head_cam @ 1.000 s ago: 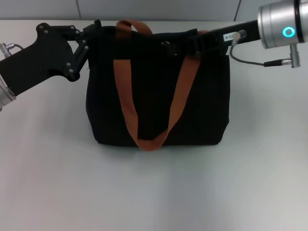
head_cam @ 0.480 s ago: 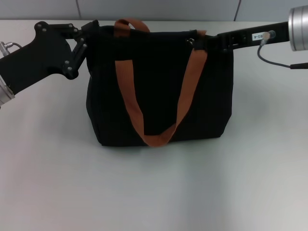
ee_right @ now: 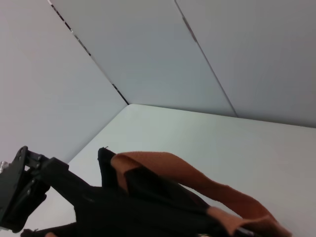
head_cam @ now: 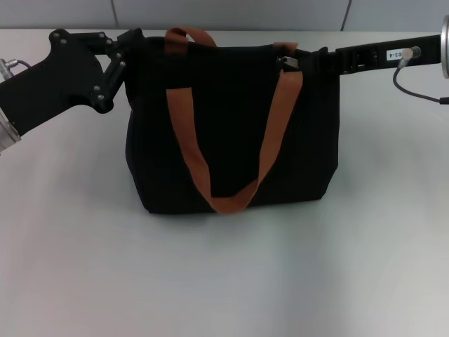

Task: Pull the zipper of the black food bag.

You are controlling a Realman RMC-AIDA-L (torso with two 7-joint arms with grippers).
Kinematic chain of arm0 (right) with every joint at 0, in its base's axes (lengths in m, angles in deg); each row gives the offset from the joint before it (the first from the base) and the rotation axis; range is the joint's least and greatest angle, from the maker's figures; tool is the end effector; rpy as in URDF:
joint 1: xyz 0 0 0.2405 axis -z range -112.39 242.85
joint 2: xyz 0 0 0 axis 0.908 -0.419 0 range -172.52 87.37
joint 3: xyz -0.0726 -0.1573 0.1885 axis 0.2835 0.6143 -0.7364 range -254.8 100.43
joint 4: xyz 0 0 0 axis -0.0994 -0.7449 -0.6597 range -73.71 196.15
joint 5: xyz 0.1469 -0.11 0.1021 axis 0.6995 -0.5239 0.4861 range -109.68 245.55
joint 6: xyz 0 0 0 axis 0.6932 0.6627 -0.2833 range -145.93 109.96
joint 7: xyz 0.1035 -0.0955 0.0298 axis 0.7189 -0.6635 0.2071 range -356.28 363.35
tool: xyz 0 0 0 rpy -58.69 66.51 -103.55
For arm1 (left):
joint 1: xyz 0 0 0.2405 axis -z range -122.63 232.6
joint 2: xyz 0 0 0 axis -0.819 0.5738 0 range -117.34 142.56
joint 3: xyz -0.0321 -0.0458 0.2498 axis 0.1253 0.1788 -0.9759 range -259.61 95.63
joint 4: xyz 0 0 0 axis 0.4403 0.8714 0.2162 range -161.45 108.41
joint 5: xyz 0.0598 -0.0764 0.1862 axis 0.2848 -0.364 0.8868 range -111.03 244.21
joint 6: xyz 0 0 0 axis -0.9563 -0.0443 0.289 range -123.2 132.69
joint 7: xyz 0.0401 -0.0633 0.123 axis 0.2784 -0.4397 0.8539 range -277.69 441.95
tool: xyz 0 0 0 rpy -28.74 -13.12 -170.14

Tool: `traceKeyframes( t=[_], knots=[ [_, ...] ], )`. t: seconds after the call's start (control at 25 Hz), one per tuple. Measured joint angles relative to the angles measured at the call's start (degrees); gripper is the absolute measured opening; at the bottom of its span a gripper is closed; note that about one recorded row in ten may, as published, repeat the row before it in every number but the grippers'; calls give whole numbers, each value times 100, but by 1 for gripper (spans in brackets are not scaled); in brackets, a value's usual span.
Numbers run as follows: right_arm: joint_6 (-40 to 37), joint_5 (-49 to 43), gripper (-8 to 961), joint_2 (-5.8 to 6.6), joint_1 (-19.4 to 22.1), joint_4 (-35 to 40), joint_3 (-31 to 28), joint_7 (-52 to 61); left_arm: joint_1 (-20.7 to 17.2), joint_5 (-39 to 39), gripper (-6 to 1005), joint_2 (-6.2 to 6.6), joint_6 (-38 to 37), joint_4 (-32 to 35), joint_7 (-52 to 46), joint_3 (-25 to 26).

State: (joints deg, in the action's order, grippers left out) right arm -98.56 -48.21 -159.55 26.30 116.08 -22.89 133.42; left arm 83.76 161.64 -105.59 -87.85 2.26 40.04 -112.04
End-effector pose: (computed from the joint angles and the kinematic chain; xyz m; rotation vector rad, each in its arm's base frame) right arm 0.1758 0.3994 0.0286 -2.6028 1.1762 0.5360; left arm -0.2609 0.3345 0.0353 -2.2714 0.0118 -0.9404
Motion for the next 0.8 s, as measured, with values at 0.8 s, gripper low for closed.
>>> traceKeyframes(
  t=[0.8],
  knots=[
    [-1805, 2454, 327, 29, 1008, -999, -1144, -3301, -44, -34, 56, -29, 43, -128, -57, -1]
  ],
)
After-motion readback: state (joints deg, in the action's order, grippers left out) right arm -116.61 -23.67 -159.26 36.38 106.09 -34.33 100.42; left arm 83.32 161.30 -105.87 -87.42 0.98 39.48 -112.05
